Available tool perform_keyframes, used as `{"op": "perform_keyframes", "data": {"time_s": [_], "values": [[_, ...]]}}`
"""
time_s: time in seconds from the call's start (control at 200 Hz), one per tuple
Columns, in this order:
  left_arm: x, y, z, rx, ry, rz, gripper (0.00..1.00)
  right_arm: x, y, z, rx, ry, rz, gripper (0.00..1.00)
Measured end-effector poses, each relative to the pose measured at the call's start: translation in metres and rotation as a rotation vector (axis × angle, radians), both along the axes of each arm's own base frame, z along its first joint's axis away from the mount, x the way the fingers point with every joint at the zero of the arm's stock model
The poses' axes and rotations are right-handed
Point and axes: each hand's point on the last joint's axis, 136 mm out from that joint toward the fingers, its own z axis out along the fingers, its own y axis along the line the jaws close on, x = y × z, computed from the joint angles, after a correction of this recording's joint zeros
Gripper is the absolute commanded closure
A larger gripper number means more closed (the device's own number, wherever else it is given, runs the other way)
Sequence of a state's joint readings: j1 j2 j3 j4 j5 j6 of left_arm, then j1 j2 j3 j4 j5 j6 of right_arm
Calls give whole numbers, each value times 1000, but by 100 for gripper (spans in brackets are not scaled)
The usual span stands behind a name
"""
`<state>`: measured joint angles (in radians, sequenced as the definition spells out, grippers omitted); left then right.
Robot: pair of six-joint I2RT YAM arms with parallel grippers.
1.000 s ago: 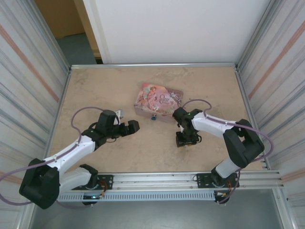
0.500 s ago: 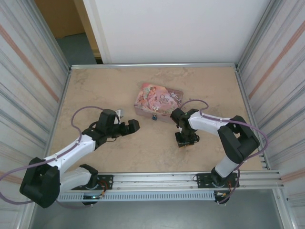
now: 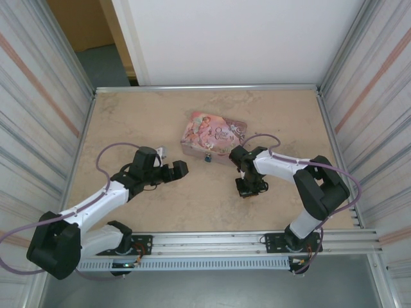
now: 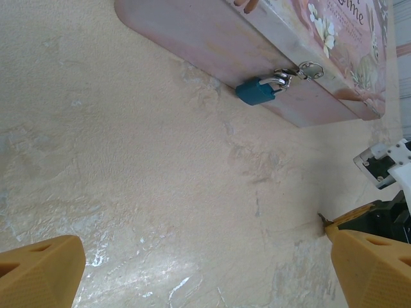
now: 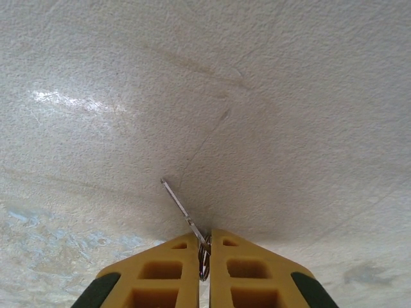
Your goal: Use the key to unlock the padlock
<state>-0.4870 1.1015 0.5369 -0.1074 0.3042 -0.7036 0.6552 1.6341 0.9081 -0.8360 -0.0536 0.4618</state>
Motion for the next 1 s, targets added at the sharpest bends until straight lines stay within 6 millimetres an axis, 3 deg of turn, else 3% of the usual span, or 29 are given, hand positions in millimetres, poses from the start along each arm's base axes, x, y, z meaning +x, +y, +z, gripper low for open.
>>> {"op": "perform_keyframes", "data": {"time_s": [0.225,0.386,0.686,0.997], "values": [[-1,0,1,0,0,0,1,3,6,4,45,-32,-1,100],[0,-1,14,-16,-27,-2,1,12,14,25,146,-116,-7,100],[0,-18,78,-174,-230,-85,13,46,37,106,518,-393,-36,100],[-12,-55,143,-306,-384,-256,35,62,78,200,908,-646,68,100]]}}
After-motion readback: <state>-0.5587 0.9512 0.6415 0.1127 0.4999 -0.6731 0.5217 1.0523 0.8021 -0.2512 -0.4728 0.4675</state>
